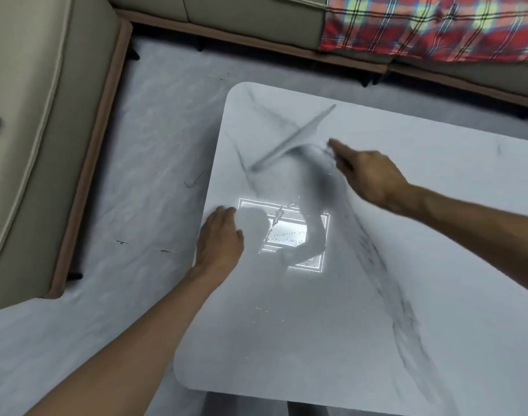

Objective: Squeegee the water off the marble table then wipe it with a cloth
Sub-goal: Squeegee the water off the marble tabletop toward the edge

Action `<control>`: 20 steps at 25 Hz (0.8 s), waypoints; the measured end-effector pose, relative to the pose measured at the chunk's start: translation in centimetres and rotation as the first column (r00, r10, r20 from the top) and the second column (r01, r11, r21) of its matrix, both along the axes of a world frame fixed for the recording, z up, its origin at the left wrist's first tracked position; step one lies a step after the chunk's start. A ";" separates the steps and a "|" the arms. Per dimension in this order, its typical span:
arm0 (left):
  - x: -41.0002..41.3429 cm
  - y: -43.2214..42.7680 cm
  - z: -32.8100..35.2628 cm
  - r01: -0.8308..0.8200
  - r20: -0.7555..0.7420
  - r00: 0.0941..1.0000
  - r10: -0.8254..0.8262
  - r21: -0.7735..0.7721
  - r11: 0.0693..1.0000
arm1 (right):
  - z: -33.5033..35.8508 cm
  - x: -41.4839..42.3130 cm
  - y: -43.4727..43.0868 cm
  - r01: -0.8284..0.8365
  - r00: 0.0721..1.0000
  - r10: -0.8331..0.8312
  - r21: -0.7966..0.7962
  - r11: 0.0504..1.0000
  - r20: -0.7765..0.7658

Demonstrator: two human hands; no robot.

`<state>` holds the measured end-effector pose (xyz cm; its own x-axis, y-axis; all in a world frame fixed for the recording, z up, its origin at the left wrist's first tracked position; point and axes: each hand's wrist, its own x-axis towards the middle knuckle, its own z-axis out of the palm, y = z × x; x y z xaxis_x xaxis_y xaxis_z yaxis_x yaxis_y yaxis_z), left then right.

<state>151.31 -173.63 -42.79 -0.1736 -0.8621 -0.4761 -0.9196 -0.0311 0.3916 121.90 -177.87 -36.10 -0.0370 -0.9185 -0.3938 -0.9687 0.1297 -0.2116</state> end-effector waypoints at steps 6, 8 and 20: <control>-4.8 -0.2 -1.5 0.113 0.071 0.990 -0.125 0.151 0.982 | -2.3 -1.8 -0.3 0.144 0.989 -0.145 0.036 0.989 0.016; -5.4 -0.5 -1.6 0.129 0.090 0.985 -0.149 0.199 0.972 | -1.6 -2.9 5.0 0.128 0.991 -0.131 0.093 0.987 0.026; -6.5 -2.0 -2.2 0.153 0.122 0.971 -0.204 0.337 0.929 | -2.2 -7.0 -2.6 0.329 0.944 -0.328 -0.008 0.944 0.013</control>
<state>144.79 -175.61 -44.98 -0.2133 -0.6188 -0.7560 -0.9694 0.0377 0.2426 114.94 -180.46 -38.27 -0.3329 -0.8601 -0.3865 -0.8702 0.4381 -0.2254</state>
